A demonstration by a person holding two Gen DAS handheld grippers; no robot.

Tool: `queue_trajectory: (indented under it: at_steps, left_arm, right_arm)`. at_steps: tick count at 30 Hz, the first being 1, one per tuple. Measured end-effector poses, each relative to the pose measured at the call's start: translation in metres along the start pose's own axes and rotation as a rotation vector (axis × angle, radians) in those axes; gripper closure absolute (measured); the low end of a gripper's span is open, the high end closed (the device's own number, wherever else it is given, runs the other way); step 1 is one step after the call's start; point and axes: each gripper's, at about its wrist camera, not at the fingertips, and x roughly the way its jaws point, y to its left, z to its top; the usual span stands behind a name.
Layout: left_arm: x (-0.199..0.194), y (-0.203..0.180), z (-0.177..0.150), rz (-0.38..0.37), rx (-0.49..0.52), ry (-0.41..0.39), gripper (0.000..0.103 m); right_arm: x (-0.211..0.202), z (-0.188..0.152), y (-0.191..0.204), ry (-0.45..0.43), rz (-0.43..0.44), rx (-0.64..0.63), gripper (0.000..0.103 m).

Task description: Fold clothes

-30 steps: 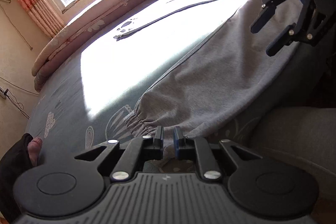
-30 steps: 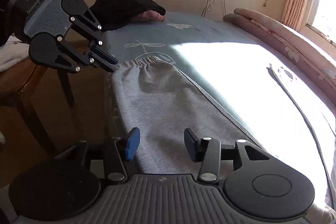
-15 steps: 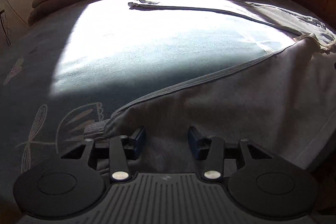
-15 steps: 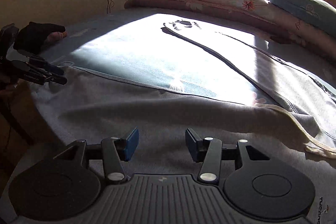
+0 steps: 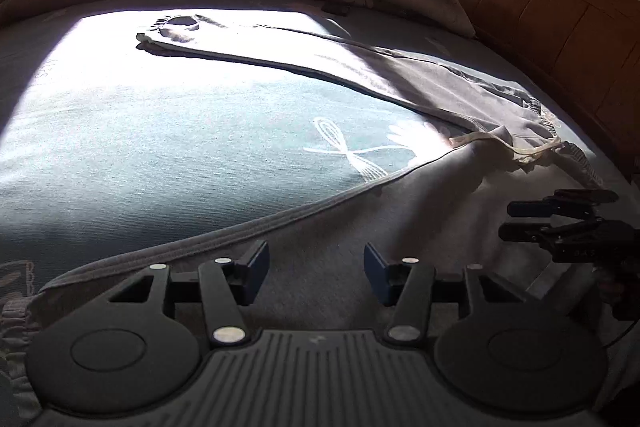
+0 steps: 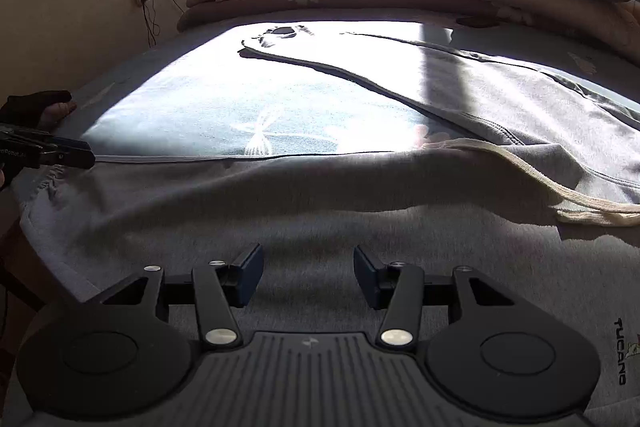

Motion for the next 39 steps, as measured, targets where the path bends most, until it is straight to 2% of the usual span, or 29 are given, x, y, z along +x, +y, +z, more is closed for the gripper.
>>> queue_trajectory:
  at_steps: [1,3,5,6,8,12,14,17,18,21,23,25,28,30,32,35,39]
  left_arm:
    - [0.013,-0.006,0.002,-0.034,0.003,0.012,0.050]
    - [0.037,-0.014,0.005,-0.039,-0.003,0.031,0.050]
    - [0.058,-0.014,0.005,0.027,-0.019,0.061,0.049]
    - [0.066,-0.013,0.005,0.057,-0.024,0.071,0.053]
    - [0.067,-0.010,0.005,0.077,-0.009,0.038,0.052]
    - [0.068,-0.006,0.018,0.146,-0.028,0.074,0.052]
    - [0.066,-0.017,0.026,0.153,-0.018,0.071,0.052]
    - [0.065,-0.040,0.036,0.072,0.014,0.040,0.046]
    - [0.070,-0.049,0.040,0.029,0.014,0.044,0.045]
    - [0.094,-0.065,0.041,-0.030,0.005,0.089,0.045]
    - [0.111,-0.067,0.038,-0.009,-0.029,0.114,0.045]
    - [0.116,-0.065,0.037,0.027,-0.061,0.093,0.043]
    - [0.117,-0.068,0.045,0.127,-0.097,0.117,0.043]
    - [0.116,-0.073,0.052,0.169,-0.112,0.134,0.044]
    - [0.113,-0.082,0.059,0.190,-0.116,0.139,0.045]
    - [0.104,-0.104,0.072,0.157,-0.109,0.134,0.043]
    - [0.099,-0.141,0.084,0.137,-0.071,0.124,0.037]
  right_arm:
    - [0.006,0.000,0.003,0.004,-0.014,-0.026,0.048]
    - [0.016,-0.002,0.008,0.027,-0.044,-0.071,0.048]
    - [0.019,-0.010,0.009,0.065,-0.066,-0.102,0.048]
    - [0.014,-0.016,0.008,0.058,-0.064,-0.104,0.047]
    - [0.000,-0.028,0.004,0.067,-0.053,-0.082,0.044]
    - [-0.028,-0.054,0.000,0.072,-0.025,-0.106,0.036]
    - [-0.037,-0.056,-0.004,0.061,-0.016,-0.094,0.036]
    - [-0.045,-0.050,-0.018,-0.007,-0.057,-0.047,0.036]
    - [-0.044,-0.044,-0.027,-0.019,-0.100,-0.032,0.035]
    - [-0.036,-0.037,-0.049,-0.036,-0.205,0.014,0.035]
    - [-0.031,-0.038,-0.064,-0.022,-0.234,0.063,0.035]
    - [-0.039,-0.047,-0.070,-0.015,-0.221,0.083,0.034]
    - [-0.051,-0.061,-0.078,-0.015,-0.191,0.116,0.028]
    - [-0.061,-0.072,-0.081,-0.026,-0.156,0.140,0.024]
    - [-0.067,-0.083,-0.085,-0.078,-0.125,0.154,0.023]
    - [-0.072,-0.092,-0.088,-0.141,-0.096,0.194,0.021]
    - [-0.083,-0.096,-0.089,-0.242,-0.133,0.190,0.022]
